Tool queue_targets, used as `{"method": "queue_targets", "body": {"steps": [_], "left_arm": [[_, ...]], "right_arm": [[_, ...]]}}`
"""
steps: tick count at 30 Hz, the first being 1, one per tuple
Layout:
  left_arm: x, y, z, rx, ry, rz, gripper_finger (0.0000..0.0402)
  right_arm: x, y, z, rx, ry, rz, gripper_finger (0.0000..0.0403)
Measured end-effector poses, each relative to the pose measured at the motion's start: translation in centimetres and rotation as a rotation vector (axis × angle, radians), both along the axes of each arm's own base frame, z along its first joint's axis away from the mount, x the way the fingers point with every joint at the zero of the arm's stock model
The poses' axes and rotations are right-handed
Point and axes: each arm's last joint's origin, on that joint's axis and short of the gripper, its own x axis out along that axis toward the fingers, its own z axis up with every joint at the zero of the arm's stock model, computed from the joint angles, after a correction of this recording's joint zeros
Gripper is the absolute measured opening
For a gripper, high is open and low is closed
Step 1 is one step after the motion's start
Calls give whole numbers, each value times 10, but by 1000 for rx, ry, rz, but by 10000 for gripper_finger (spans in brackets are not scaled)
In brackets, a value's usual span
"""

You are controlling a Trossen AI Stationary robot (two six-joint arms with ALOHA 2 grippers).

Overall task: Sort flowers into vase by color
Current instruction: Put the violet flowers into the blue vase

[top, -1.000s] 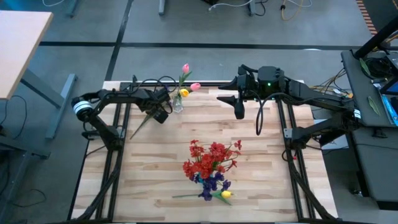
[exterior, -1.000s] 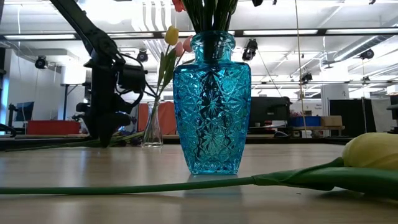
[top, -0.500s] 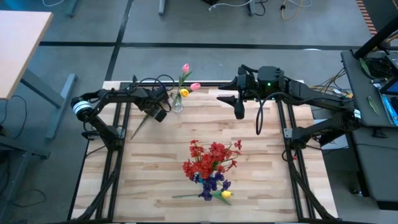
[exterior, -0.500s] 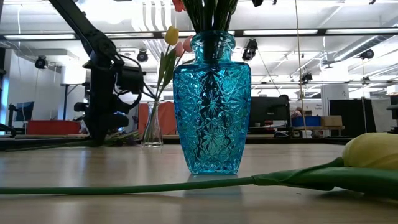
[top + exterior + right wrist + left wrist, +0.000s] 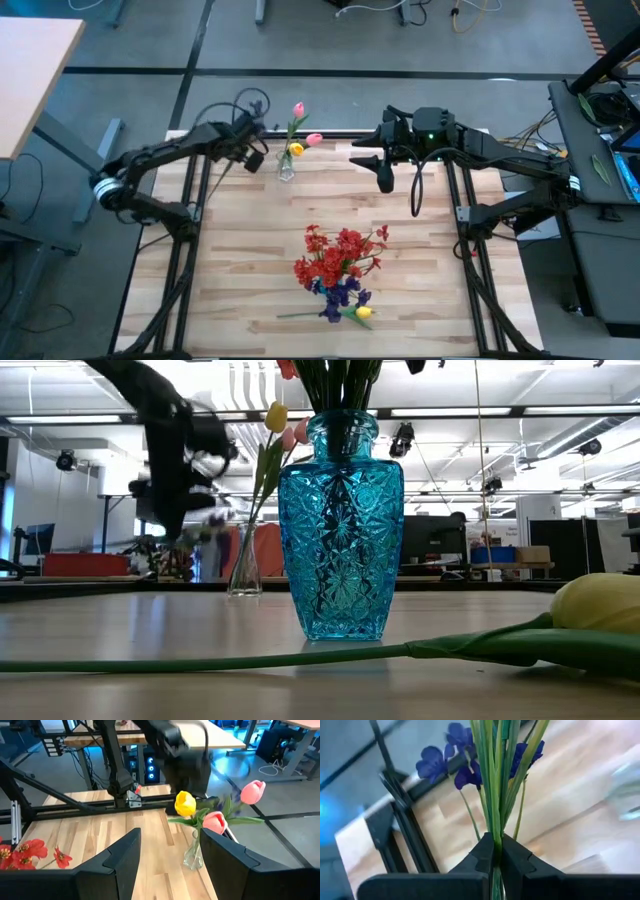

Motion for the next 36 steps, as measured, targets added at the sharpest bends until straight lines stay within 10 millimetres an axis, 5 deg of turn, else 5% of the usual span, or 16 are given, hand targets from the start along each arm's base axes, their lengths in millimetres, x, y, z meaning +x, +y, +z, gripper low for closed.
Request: {"method": "queue_targets", "body": {"steps": [7,13,18,23,28,36], "left_arm": [[-20,-18,83,229,-228,-54,1],[-49,-56,161,508,-523,-164,0],[-67,-100,205,564,-1010,-668,0],[-68,-130,213,547,-1375,-1108,0],[-47,-140,201,540,-1438,-1167,0],[14,-146,179,532,-1355,-1139,0]], "right_arm": [[0,0,0,0,3,0,196],[0,0,0,-8,2,2,196],[1,0,4,-43,-37,14,196],[7,5,15,-82,-166,87,196],[15,15,24,-96,-294,195,196],[37,23,23,-61,-331,241,196]]}}
